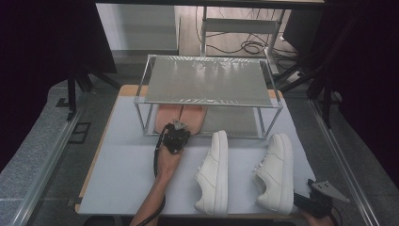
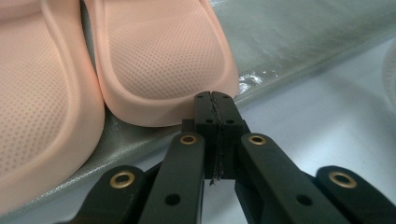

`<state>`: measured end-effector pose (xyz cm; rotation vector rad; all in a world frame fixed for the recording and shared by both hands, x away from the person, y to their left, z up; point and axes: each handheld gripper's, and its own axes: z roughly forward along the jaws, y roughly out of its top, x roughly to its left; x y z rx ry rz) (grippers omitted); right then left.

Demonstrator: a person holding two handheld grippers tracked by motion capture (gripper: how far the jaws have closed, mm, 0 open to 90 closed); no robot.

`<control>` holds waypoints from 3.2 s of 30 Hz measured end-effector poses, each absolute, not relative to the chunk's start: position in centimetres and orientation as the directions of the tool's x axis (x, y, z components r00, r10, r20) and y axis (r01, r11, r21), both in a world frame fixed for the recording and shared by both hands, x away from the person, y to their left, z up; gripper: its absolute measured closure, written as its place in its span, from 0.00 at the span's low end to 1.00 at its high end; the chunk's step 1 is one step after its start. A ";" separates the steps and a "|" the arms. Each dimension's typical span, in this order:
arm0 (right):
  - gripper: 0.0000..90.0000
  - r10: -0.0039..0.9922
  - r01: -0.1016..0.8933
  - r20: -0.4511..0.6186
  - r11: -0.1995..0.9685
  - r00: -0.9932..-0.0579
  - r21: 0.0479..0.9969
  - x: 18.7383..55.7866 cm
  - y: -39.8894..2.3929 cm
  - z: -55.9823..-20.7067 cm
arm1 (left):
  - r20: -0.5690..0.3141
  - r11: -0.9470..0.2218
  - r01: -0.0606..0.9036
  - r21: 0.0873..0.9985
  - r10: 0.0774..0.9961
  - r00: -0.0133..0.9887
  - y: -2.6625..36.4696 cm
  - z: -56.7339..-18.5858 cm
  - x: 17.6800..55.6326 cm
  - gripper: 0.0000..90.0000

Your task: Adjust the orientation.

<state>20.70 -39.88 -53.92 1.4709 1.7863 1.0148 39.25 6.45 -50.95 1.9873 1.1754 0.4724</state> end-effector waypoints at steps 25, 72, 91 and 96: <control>0.13 0.980 0.517 0.016 0.092 -0.200 0.851 20.7 -39.9 -53.9 | -0.079 -0.290 0.560 0.776 0.836 0.543 8.7 -48.8 35.9 0.78; 0.14 0.977 0.579 0.007 0.120 -0.213 0.806 21.2 -39.8 -53.1 | -0.078 -0.318 0.572 0.756 0.824 0.561 17.9 -49.1 25.5 0.14; 0.15 0.981 0.626 0.034 0.094 -0.190 0.774 21.2 -40.1 -51.3 | 0.037 -0.370 0.608 0.702 0.872 0.487 20.3 -52.2 23.4 0.13; 0.11 0.976 0.629 0.044 0.102 -0.212 0.771 21.1 -40.5 -50.5 | -0.011 -0.344 0.635 0.692 0.874 0.485 20.7 -52.3 23.7 0.13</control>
